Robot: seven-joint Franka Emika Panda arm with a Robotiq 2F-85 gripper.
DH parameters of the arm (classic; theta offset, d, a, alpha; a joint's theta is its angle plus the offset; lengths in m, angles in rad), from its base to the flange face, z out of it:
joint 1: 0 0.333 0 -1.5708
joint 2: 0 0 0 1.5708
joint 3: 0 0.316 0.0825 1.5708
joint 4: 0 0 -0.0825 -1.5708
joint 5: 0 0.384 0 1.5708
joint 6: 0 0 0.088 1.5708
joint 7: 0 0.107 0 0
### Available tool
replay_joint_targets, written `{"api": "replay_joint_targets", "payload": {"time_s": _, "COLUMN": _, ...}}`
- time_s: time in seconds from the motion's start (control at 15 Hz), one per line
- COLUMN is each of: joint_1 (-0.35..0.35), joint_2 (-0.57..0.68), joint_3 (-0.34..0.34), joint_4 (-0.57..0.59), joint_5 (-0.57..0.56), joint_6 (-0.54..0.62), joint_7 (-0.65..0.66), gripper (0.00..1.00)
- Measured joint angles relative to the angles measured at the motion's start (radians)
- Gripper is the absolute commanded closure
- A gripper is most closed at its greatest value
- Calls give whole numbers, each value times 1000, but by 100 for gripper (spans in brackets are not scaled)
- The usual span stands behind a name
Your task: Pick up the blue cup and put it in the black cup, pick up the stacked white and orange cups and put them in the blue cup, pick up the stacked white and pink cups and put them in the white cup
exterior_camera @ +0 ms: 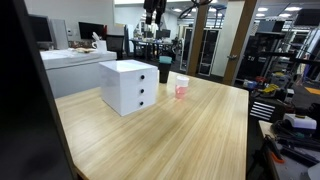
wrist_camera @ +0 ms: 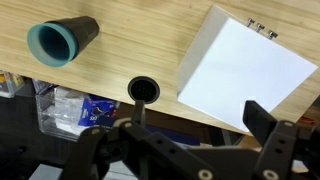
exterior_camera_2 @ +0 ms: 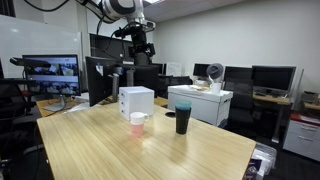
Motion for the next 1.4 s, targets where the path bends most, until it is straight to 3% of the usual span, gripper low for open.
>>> {"api": "replay_joint_targets", "payload": {"time_s": 0.33, "joint_1": -3, "joint_2": -60, "joint_3": -18, "joint_4": -78, "joint_5": 0, "joint_6": 47, "joint_7": 2, "gripper": 0}}
{"api": "replay_joint_targets", "payload": {"time_s": 0.93, "joint_1": -14, "joint_2": -211, "joint_3": -51, "joint_4": -353, "joint_5": 12, "joint_6": 127, "joint_7": 10, "gripper": 0}}
{"api": "replay_joint_targets", "payload": {"time_s": 1.4, "joint_1": -16, "joint_2": -258, "joint_3": -79, "joint_4": -527, "joint_5": 12, "joint_6": 304, "joint_7": 10, "gripper": 0}}
